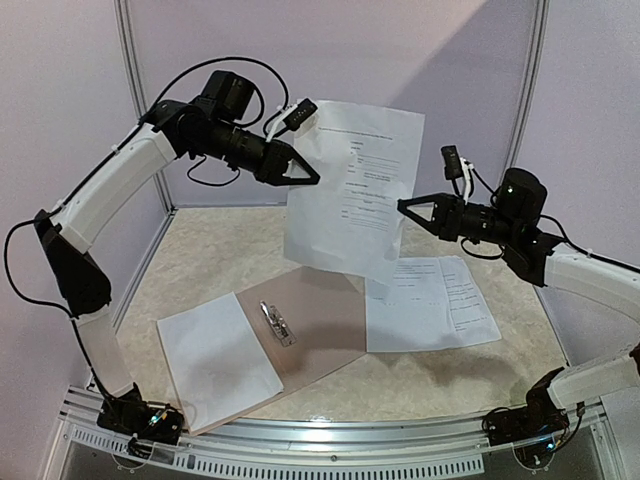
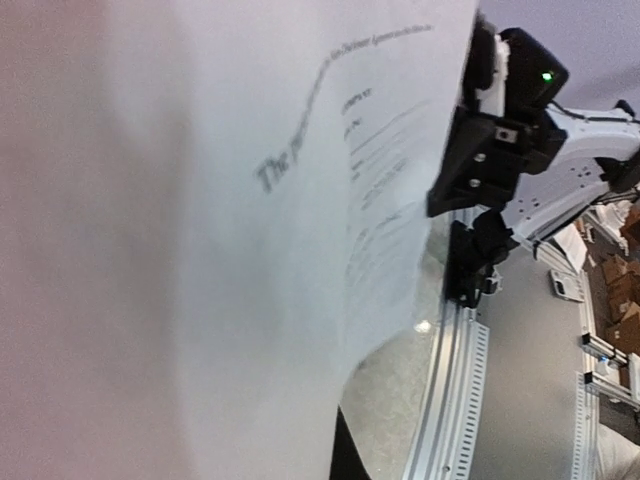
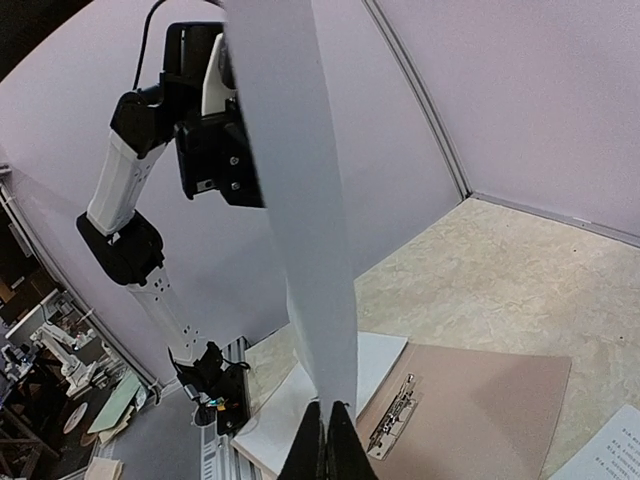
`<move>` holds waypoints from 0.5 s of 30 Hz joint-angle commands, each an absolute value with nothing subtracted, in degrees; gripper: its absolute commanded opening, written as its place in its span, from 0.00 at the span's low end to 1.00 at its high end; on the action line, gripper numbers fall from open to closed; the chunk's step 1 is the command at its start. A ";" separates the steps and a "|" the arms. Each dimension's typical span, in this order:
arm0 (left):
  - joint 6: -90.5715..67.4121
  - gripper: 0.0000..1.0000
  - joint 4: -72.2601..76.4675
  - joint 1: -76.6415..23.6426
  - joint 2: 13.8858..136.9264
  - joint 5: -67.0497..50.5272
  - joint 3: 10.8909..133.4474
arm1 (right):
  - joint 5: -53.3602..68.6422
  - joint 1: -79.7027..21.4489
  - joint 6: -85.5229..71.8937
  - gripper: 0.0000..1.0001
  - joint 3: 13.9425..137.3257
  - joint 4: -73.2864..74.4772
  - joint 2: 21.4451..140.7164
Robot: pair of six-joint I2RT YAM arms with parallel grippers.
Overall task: Put the files into the folder
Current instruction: Pass from the left arm to the right, then place the file in the spring clip on the folder.
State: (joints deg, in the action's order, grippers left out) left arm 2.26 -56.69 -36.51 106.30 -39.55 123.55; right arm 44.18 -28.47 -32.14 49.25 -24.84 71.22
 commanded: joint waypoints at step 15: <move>11.40 0.90 -59.13 -31.62 100.73 -17.72 98.36 | 33.11 -28.66 -16.79 0.00 71.90 30.61 89.06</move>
State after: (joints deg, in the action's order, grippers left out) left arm 7.05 -55.33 -33.93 103.33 -27.44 102.67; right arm 33.08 -28.75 -24.18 65.23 9.50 80.44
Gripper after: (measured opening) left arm 0.885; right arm 0.003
